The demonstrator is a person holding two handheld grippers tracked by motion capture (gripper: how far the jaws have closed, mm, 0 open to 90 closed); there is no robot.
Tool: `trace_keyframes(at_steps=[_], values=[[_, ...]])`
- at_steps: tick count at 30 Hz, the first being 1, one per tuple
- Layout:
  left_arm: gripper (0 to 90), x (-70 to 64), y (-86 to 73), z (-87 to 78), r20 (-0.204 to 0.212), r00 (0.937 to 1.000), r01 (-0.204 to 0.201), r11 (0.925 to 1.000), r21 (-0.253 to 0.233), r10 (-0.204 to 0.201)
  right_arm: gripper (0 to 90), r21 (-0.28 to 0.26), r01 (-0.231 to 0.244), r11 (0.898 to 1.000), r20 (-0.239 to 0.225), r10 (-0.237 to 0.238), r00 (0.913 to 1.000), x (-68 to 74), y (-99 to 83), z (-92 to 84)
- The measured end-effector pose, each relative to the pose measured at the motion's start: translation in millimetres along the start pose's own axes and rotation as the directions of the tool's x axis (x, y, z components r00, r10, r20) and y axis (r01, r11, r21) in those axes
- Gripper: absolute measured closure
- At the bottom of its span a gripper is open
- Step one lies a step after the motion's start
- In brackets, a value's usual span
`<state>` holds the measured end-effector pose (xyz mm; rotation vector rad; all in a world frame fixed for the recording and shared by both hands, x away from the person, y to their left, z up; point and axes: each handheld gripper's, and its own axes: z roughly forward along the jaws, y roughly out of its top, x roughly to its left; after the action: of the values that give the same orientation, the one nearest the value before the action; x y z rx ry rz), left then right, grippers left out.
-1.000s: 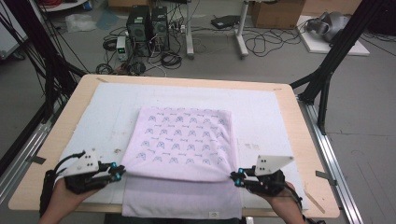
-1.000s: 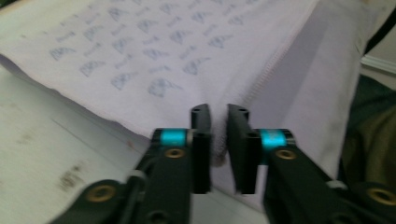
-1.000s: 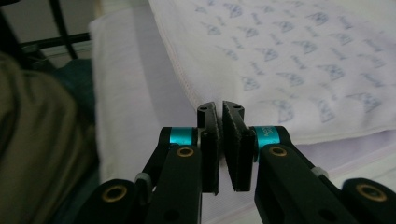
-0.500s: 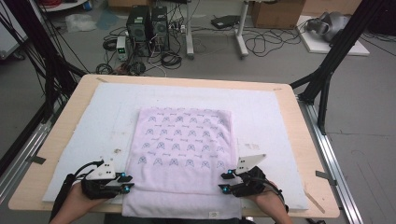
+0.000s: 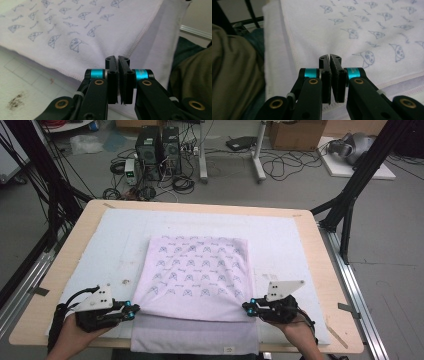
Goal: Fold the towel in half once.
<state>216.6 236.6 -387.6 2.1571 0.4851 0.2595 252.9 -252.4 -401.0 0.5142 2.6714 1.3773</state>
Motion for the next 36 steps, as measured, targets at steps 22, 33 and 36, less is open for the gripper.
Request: trace_keyframes(at_steps=[22,33,36], values=[[57.8,25.2,-19.0,37.8,-0.036,0.9975,0.062,0.9981,0.009,-0.061,56.7,0.016,-0.08,0.997,0.035,0.08,0.9962,-39.3,-7.3,25.7],[57.8,125.3,14.6,70.6,-0.209,0.9491,0.233,0.9718,-0.037,-0.235,44.9,0.019,-0.17,0.985,0.205,0.162,0.9652,-130.1,22.5,30.6],[56.0,152.4,21.7,89.1,-0.246,0.9286,0.281,0.9594,-0.024,-0.278,43.3,-0.001,-0.218,0.976,0.24,0.212,0.9473,-156.5,30.3,34.0]])
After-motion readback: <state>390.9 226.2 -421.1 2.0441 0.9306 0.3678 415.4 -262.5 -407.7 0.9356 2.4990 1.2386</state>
